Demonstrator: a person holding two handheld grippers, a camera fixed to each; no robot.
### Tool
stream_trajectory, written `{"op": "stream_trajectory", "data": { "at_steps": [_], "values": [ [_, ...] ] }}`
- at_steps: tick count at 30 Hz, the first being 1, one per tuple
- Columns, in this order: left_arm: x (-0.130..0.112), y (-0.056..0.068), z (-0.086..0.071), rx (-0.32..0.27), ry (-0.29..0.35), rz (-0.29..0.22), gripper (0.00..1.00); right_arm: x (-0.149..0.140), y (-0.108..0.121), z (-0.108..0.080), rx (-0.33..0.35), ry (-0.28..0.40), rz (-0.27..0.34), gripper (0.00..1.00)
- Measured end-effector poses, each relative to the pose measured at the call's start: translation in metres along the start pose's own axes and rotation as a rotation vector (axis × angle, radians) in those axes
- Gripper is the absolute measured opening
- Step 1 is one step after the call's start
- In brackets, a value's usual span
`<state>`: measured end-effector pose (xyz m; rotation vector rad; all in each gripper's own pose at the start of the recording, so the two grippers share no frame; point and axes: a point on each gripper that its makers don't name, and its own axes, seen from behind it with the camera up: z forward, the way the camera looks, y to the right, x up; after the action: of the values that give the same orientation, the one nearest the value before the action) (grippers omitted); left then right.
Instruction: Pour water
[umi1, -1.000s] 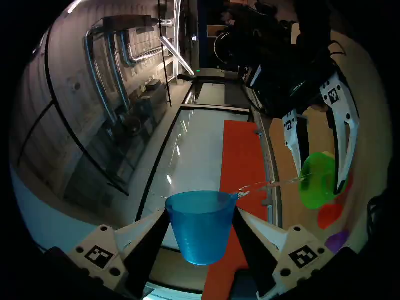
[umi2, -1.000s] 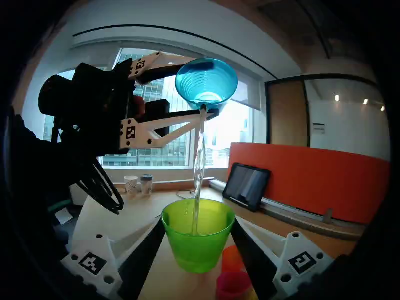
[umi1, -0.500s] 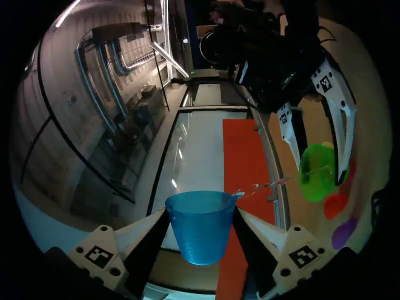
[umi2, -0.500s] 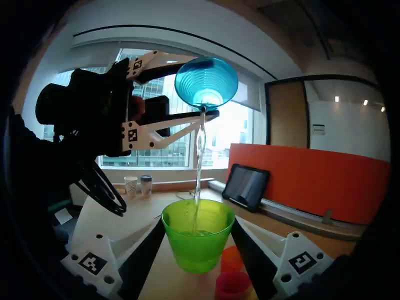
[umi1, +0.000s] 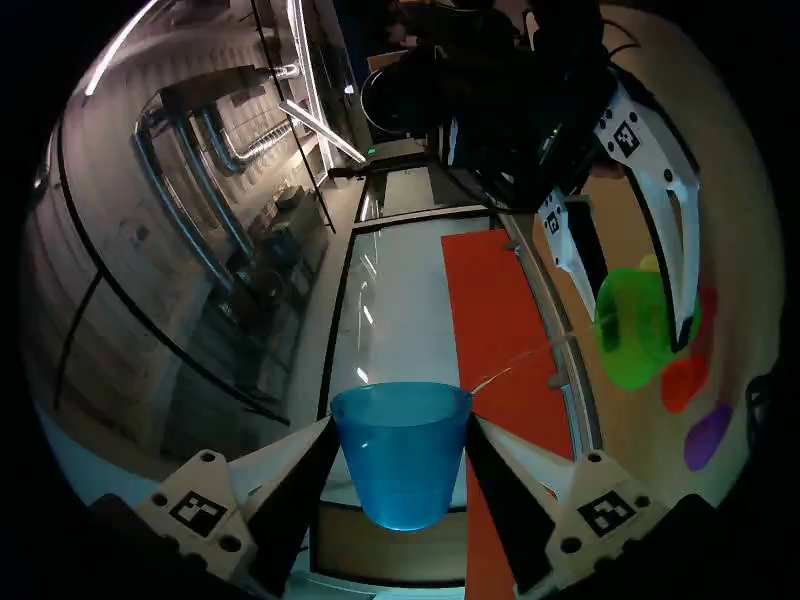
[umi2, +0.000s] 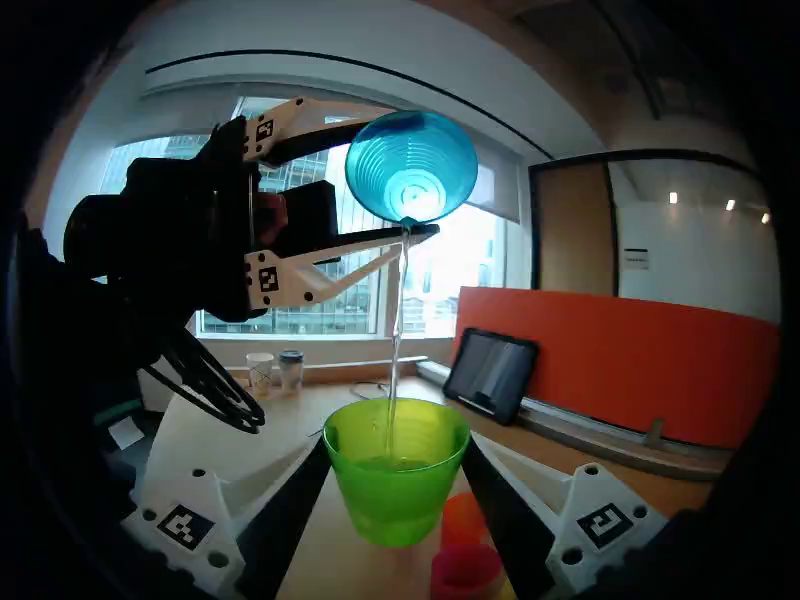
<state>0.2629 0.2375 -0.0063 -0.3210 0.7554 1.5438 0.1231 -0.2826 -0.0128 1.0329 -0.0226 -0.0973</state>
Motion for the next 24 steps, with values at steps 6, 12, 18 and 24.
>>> {"op": "stream_trajectory", "data": {
  "at_steps": [6,12,18,24],
  "values": [
    [0.0016,-0.0002,-0.0013,0.014,0.004,0.05,0.85,0.0006,0.0003,0.0005,-0.001,-0.001,-0.001,0.9],
    [0.0027,0.0008,-0.0019,0.015,0.008,0.061,0.85,0.0012,0.0006,0.0002,-0.001,0.002,0.0,0.9],
    [0.0046,0.0011,-0.0028,0.015,0.011,0.042,0.85,0.0011,0.0012,0.001,-0.001,0.003,0.001,0.9],
    [0.003,0.0002,-0.0022,0.014,0.011,-0.002,0.85,0.0012,0.0016,0.0017,-0.003,0.005,0.003,0.9]
  ]
}}
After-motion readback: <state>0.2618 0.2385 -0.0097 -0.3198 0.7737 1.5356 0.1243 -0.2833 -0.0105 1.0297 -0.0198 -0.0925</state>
